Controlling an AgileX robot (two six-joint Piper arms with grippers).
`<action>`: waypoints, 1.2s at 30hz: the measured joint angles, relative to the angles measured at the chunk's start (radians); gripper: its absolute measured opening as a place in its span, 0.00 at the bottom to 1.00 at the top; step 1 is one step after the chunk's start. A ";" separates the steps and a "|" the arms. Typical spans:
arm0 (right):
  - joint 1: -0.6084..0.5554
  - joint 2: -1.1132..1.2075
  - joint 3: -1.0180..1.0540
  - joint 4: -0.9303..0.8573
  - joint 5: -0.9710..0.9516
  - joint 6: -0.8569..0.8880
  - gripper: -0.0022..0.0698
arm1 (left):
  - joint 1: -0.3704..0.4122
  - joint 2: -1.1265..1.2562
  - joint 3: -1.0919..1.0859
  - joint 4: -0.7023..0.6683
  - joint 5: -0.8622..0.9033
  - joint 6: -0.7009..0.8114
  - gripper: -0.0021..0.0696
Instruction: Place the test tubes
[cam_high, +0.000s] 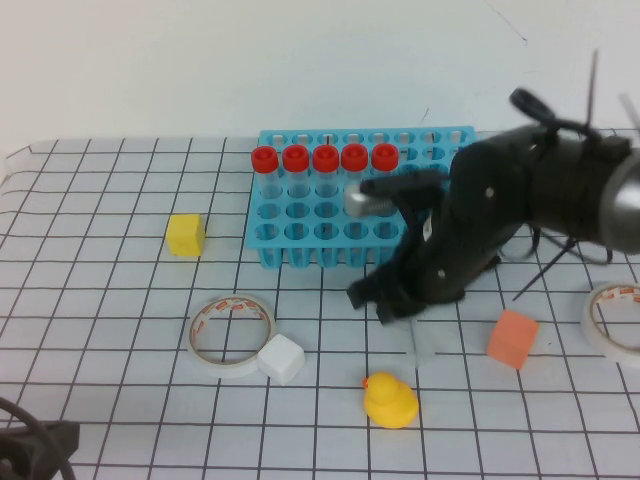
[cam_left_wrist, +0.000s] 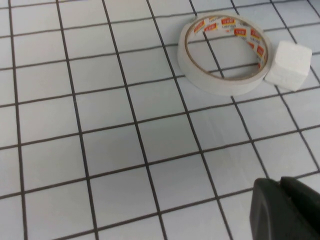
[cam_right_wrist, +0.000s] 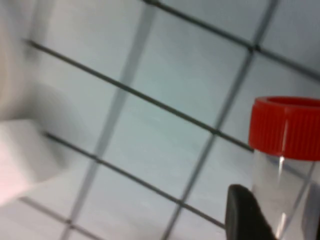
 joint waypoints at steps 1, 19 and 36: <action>0.008 -0.025 0.000 0.000 -0.021 -0.026 0.37 | 0.000 0.000 0.000 -0.006 -0.006 0.000 0.03; 0.297 -0.397 0.054 -0.012 -0.477 -0.375 0.36 | 0.000 0.000 -0.228 -0.587 -0.094 0.487 0.03; 0.487 -0.457 0.527 -0.038 -1.295 -0.386 0.36 | 0.000 0.029 -0.245 -0.788 -0.016 0.543 0.78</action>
